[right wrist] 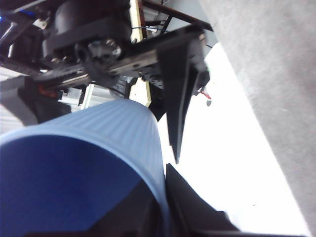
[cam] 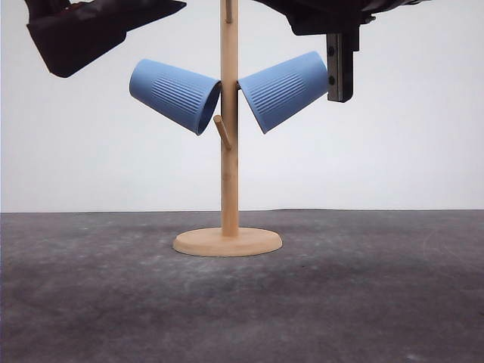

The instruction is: Place three cups

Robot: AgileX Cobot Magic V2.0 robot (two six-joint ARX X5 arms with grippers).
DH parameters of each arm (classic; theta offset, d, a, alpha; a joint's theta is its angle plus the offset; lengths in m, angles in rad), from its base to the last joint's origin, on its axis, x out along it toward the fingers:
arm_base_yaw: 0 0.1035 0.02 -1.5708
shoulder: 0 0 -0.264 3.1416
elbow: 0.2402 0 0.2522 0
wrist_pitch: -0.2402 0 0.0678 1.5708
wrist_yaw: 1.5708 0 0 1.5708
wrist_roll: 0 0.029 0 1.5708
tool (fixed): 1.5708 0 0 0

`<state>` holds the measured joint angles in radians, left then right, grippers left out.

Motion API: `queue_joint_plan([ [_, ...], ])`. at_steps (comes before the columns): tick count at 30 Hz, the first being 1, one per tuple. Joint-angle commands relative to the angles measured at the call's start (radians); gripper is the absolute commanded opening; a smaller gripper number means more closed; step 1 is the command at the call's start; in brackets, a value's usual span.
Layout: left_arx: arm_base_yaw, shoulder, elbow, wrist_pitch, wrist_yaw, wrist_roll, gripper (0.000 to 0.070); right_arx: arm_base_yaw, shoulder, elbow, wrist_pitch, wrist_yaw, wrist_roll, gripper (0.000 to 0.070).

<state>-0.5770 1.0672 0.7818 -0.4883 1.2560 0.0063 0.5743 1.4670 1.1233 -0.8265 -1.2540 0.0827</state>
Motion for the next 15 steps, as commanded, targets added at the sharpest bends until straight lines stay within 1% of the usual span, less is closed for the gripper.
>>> queue_joint_plan([
  [1,-0.012,0.012,0.016,0.013,0.008,0.001,0.0700,0.000,0.003,0.011,0.002,-0.002,0.007,0.0001],
  [3,-0.014,0.012,0.016,0.012,0.008,0.001,0.0695,0.002,0.003,0.011,0.002,-0.002,0.007,0.0001],
  [6,-0.014,0.012,0.016,0.013,0.008,0.001,0.0620,0.009,0.003,0.011,0.002,-0.002,0.007,0.0001],
  [9,-0.014,0.012,0.016,0.013,0.008,0.001,0.0595,0.018,0.003,0.011,0.000,-0.002,0.006,0.0001],
  [14,-0.014,0.012,0.016,0.012,0.008,0.001,0.0586,0.032,0.003,0.011,-0.002,-0.001,0.002,0.0001],
  [15,-0.014,0.012,0.016,0.012,0.008,0.000,0.0572,0.033,0.003,0.011,-0.002,0.001,0.000,0.0001],
])
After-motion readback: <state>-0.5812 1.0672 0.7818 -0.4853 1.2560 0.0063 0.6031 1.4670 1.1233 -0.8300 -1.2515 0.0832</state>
